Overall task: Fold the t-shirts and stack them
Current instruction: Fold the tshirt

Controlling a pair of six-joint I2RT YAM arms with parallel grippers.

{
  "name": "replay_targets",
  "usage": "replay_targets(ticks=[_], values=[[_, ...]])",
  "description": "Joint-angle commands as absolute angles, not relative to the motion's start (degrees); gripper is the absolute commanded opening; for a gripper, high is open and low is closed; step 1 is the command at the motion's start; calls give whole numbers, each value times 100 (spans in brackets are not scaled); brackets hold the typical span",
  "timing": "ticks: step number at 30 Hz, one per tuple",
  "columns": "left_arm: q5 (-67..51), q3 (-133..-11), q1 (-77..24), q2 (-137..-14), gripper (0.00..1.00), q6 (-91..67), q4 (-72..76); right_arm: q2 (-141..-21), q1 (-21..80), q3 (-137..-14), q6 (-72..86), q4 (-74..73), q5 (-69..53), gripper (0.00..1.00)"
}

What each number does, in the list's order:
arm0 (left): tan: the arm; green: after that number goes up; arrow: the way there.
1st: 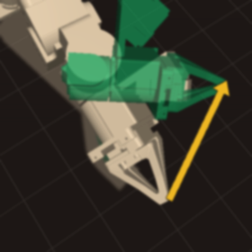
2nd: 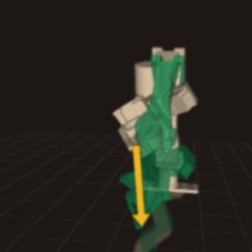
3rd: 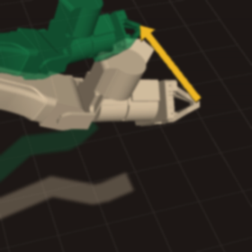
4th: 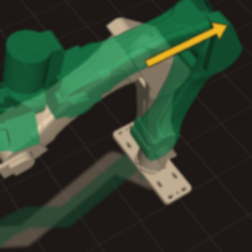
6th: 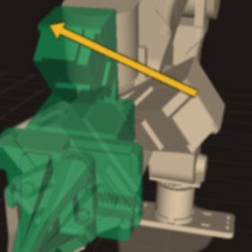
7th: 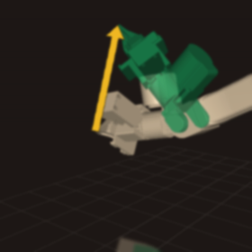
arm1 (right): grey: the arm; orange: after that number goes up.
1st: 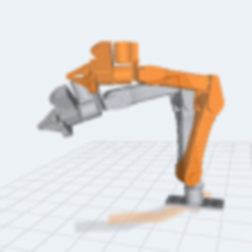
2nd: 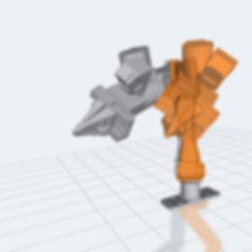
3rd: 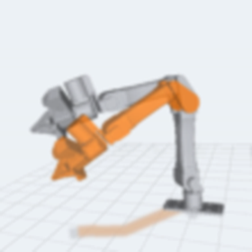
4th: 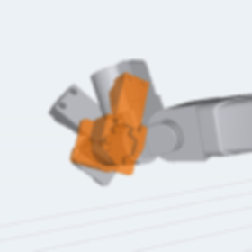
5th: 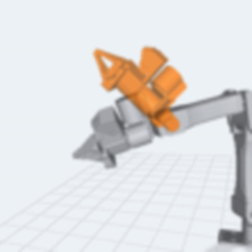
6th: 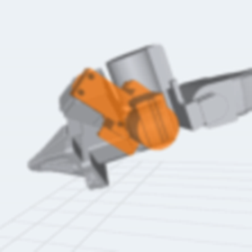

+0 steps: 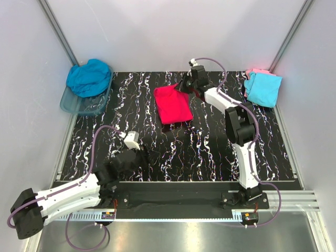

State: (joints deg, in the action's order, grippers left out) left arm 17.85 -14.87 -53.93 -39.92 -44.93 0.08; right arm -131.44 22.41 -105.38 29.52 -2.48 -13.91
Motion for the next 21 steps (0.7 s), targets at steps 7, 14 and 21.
replay_targets(ticks=[7, 14, 21], values=[[1898, -1723, -5493, -3946, 65, -4430, 308, -12296, 2320, -10248, 2760, -175, -642, 0], [1916, -1705, -5519, -3824, 64, -4421, 237, -12498, 2303, -10643, 2812, -545, -159, 0], [1942, -1687, -5528, -3814, 64, -4421, 202, -12358, 2303, -10574, 2944, -747, 536, 0]])
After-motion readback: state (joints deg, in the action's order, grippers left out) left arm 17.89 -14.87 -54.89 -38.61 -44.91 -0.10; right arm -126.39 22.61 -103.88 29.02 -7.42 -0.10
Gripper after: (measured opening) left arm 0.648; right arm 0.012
